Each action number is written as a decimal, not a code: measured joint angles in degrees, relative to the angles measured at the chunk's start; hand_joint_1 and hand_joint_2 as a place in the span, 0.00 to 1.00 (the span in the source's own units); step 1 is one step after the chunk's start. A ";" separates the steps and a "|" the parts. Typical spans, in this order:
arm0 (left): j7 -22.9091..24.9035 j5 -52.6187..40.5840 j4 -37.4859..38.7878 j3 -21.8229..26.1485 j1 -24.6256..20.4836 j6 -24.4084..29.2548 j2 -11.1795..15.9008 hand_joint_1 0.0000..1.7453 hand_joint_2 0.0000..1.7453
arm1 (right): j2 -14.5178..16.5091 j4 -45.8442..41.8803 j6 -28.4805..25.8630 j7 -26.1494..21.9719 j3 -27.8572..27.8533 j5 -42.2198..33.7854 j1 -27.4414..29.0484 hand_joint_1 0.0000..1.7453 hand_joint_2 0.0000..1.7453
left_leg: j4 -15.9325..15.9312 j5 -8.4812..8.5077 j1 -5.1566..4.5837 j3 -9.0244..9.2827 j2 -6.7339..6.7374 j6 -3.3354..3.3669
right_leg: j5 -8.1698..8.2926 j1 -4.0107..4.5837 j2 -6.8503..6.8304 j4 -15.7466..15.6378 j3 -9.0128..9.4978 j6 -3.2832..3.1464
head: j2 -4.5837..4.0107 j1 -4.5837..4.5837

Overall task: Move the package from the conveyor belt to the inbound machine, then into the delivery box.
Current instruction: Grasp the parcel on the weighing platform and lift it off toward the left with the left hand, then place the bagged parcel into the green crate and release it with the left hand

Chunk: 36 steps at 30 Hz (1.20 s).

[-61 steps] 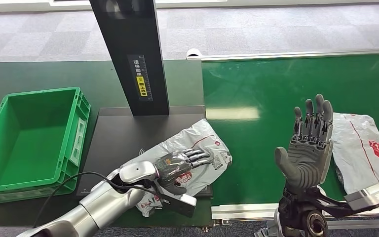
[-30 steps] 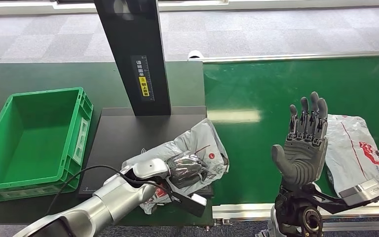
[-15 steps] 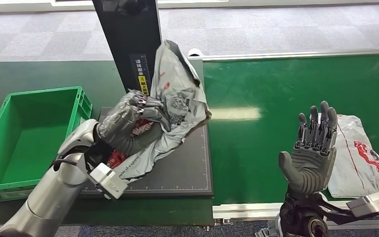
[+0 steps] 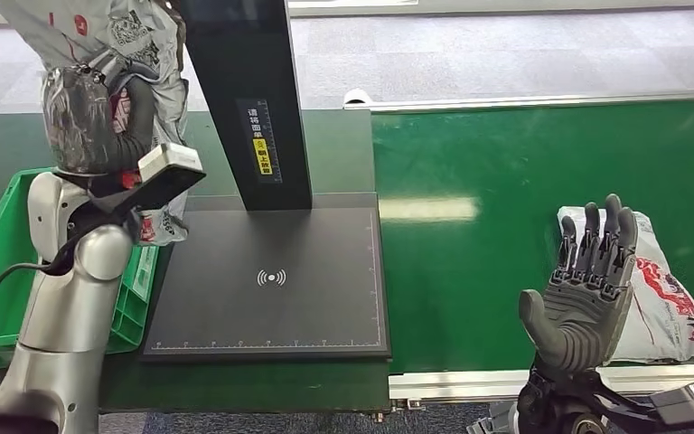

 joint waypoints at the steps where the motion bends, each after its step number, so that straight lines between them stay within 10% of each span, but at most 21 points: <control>1: 1.78 -3.29 3.83 0.73 -1.67 1.45 0.28 1.00 1.00 | 0.00 0.00 -0.05 0.12 0.14 -0.09 -0.06 0.00 1.00 | 0.00 0.01 0.00 -0.01 0.02 0.00 | 0.01 0.00 0.00 0.00 0.00 0.00 | 0.00 0.01; 14: 16.33 -24.58 44.60 3.99 -14.94 5.34 4.92 1.00 1.00 | -0.19 0.09 -1.02 0.91 2.12 -1.47 -1.23 0.00 1.00 | 0.00 0.02 0.00 -0.18 0.19 0.00 | 0.04 0.00 0.15 0.04 -0.20 -0.01 | 0.01 0.01; 35: 31.69 -29.13 58.04 3.23 -16.53 3.69 9.61 1.00 1.00 | -0.94 2.76 -1.96 1.74 4.71 -2.91 -4.51 0.00 1.00 | 0.00 0.02 0.01 -0.33 0.19 0.00 | 0.04 0.00 0.15 0.06 -0.35 -0.02 | 0.02 0.01; 36: 32.54 -29.13 58.24 3.12 -16.53 3.70 9.89 0.75 1.00 | -0.95 2.85 -2.01 1.74 4.73 -2.96 -4.58 0.00 1.00 | 0.00 0.02 0.01 -0.33 0.19 0.00 | 0.04 0.00 0.15 0.06 -0.36 -0.02 | 0.02 0.01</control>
